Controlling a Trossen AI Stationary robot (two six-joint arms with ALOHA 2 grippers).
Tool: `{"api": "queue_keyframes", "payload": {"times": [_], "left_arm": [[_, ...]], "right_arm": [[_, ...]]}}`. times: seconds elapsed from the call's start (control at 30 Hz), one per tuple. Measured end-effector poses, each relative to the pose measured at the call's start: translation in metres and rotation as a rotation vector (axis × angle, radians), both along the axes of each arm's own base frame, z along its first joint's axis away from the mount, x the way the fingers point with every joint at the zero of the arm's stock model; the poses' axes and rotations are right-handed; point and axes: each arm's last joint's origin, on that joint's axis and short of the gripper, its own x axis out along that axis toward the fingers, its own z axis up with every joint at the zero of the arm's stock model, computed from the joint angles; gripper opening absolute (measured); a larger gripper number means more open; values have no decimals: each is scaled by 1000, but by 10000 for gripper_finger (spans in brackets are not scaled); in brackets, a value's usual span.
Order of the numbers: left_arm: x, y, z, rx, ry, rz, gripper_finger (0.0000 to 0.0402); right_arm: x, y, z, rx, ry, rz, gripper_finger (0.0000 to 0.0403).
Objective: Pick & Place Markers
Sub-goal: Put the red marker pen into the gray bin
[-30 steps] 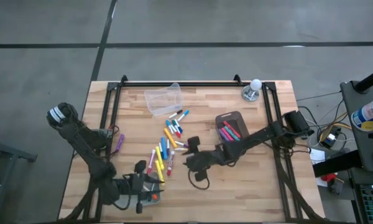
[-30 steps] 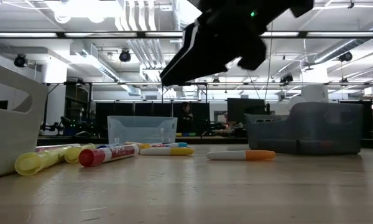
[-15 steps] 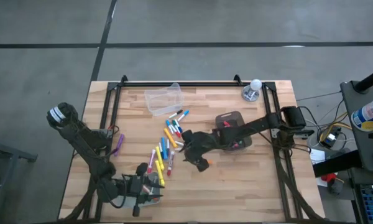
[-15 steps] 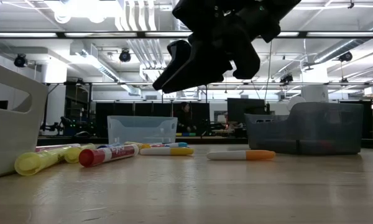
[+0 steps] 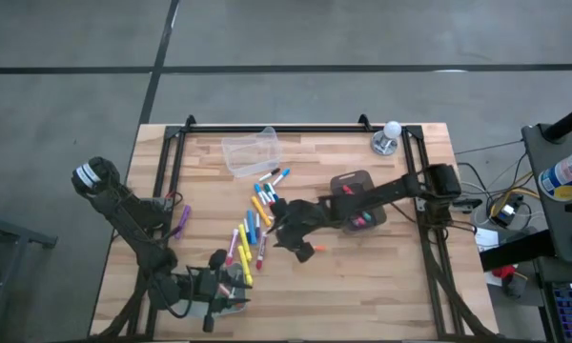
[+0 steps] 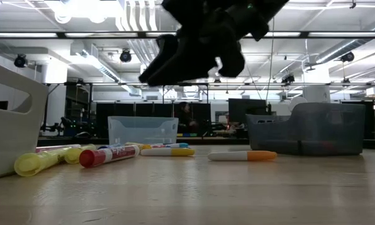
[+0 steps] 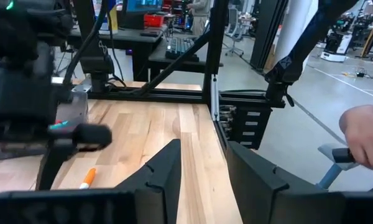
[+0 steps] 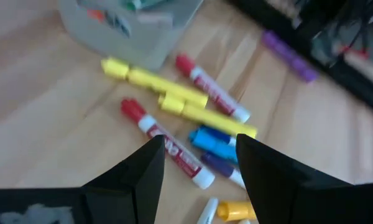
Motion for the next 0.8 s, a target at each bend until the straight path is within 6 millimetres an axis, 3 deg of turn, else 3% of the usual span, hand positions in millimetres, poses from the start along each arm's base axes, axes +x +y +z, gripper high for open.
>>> {"api": "queue_keyframes", "payload": {"times": [0.5, 0.8], "left_arm": [[-2, -2, -2, -27, 19, -47, 123], [-2, -4, -2, -43, 29, -102, 123]], "right_arm": [[63, 0, -29, -72, 262, 12, 192], [79, -1, -60, -89, 400, 20, 192]]}}
